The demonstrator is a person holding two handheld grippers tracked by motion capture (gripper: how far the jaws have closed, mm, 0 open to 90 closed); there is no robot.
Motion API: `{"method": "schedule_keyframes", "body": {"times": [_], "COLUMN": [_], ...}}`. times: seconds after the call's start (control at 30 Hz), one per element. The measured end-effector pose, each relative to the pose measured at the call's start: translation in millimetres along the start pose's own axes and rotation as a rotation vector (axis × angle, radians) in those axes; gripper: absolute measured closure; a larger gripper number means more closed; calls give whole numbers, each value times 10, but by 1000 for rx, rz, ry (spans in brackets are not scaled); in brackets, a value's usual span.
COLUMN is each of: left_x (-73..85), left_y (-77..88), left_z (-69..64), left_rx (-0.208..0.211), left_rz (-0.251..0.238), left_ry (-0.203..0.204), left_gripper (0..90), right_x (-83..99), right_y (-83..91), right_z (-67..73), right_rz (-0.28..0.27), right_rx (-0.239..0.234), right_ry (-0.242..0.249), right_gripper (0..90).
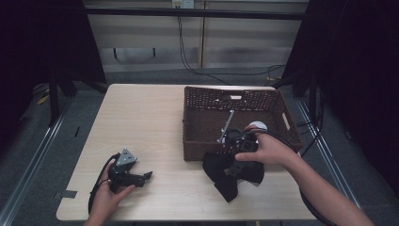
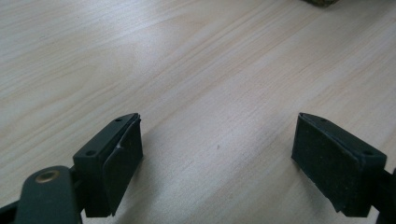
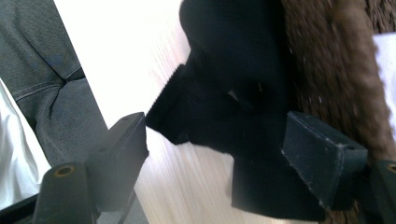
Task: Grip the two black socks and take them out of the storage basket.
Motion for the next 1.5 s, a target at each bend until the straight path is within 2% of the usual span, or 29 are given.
{"method": "schedule_keyframes", "body": {"times": [0.17, 0.2, 0.27, 0.33, 0.63, 0.8, 0.83, 0.87, 1.07, 1.17, 1.33, 1.37, 1.43, 1.5], "left_x": [0, 0, 0, 0, 0, 0, 0, 0, 0, 0, 0, 0, 0, 0], "left_y": [0, 0, 0, 0, 0, 0, 0, 0, 0, 0, 0, 0, 0, 0], "left_z": [0, 0, -1, -1, 0, 0, 0, 0, 0, 0, 0, 0, 0, 0], "left_rx": [0, 0, 1, 0, 0, 0, 0, 0, 0, 0, 0, 0, 0, 0], "left_rz": [0, 0, 0, 0, 0, 0, 0, 0, 0, 0, 0, 0, 0, -1], "left_ry": [0, 1, 1, 0, 0, 0, 0, 0, 0, 0, 0, 0, 0, 1], "left_gripper": [156, 156, 156, 156, 156, 156, 156, 156, 156, 156, 156, 156, 156, 156], "right_x": [128, 186, 253, 311, 479, 630, 682, 701, 852, 918, 1021, 1055, 1105, 1147], "right_y": [18, 20, 5, -20, -123, -240, -288, -313, -451, -501, -554, -578, -608, -642], "right_z": [-72, -82, -123, -138, -139, -192, -208, -203, -221, -220, -232, -217, -242, -244], "right_rz": [-14, -27, -31, -39, -37, -15, -13, -16, -16, -35, -38, -57, -65, -83], "right_rx": [12, 3, 21, 17, 30, 59, 72, 62, 69, 67, 81, 65, 81, 70], "right_ry": [-23, -50, -56, -72, -86, -99, -100, -111, -128, -142, -154, -177, -184, -198], "right_gripper": [209, 208, 209, 210, 209, 210, 232, 221, 221, 222, 221, 221, 221, 221]}}
Point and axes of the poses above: each handheld gripper's, and its own axes: y roughly backward along the jaws, x roughly out of its underside, z roughly to its left, the point moved 10 cm from there along -y, roughly forward along the jaws, and after that the axes turned 1 degree about -x, right-handed, at the moved point
